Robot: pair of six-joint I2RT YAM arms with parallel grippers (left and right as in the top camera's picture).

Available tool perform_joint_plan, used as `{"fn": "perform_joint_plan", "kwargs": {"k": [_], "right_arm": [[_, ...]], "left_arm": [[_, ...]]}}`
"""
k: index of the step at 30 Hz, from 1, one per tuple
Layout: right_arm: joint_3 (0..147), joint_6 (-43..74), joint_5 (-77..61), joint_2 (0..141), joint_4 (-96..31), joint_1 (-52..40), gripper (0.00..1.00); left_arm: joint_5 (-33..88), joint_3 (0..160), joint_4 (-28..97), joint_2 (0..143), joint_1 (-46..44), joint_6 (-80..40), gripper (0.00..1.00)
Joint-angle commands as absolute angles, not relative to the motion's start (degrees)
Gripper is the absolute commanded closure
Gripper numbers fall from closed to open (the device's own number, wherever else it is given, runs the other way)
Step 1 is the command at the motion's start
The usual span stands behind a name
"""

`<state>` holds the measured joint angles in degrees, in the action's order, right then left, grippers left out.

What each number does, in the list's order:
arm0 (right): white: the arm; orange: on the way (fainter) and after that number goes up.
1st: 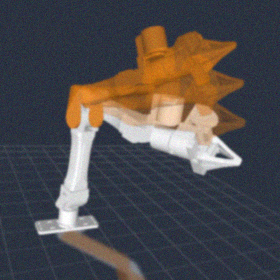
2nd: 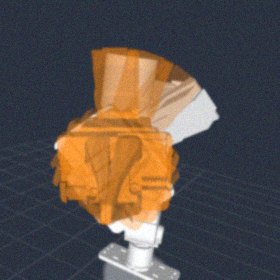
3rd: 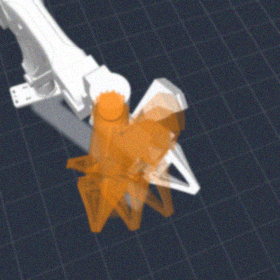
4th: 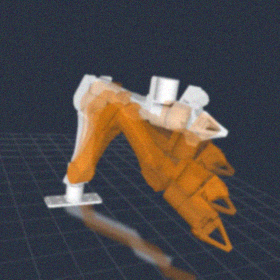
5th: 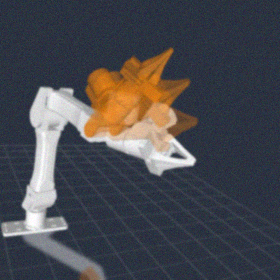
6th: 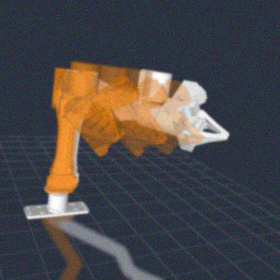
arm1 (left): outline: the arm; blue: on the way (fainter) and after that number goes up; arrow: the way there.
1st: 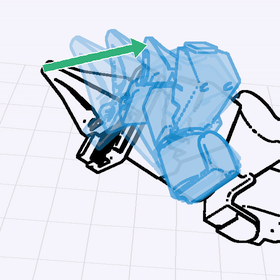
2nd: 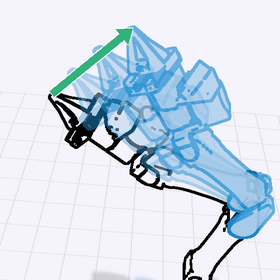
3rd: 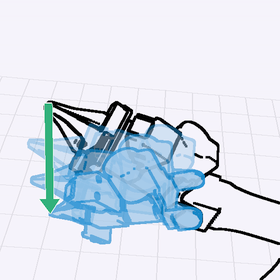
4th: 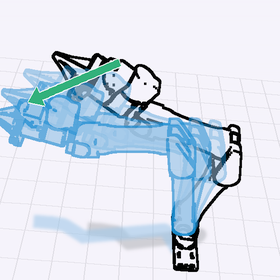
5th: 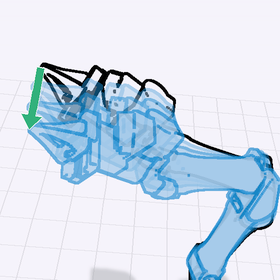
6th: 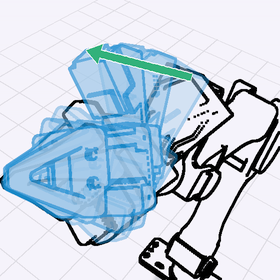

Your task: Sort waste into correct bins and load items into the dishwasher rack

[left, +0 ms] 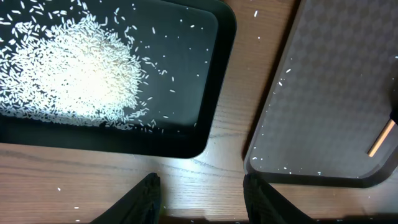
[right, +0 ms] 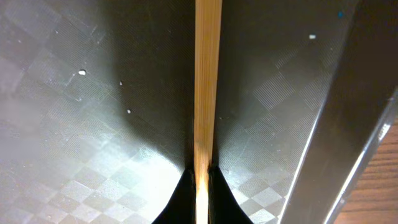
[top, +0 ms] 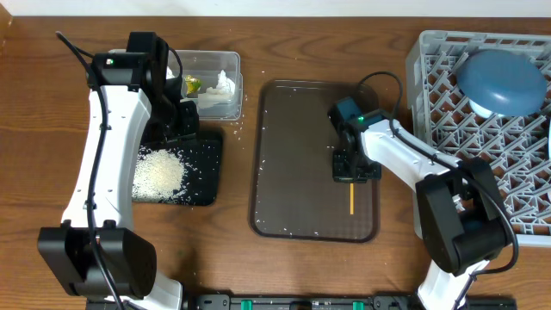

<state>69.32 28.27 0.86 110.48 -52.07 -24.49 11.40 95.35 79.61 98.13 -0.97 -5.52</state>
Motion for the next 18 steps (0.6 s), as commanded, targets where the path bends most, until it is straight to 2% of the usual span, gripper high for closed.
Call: {"fn": "perform_joint_plan", "kwargs": {"k": [1, 7, 12, 18], "right_arm": [[67.4, 28.2, 0.4, 106.5, -53.2, -24.8, 0.99], [67.5, 23.5, 0.4, 92.3, -53.7, -21.6, 0.99], [67.5, 17.0, 0.4, 79.8, -56.1, -14.9, 0.99], [67.4, 7.0, 0.6, 75.5, -59.9, -7.3, 0.98]], "left_arm": [[10.9, 94.9, 79.8, 98.3, -1.0, -4.9, 0.54], [10.9, 94.9, 79.8, 98.3, -1.0, -4.9, 0.54], [10.9, 94.9, 79.8, 98.3, -1.0, -4.9, 0.54], [10.9, 94.9, 79.8, 98.3, -1.0, -4.9, 0.54]]}}
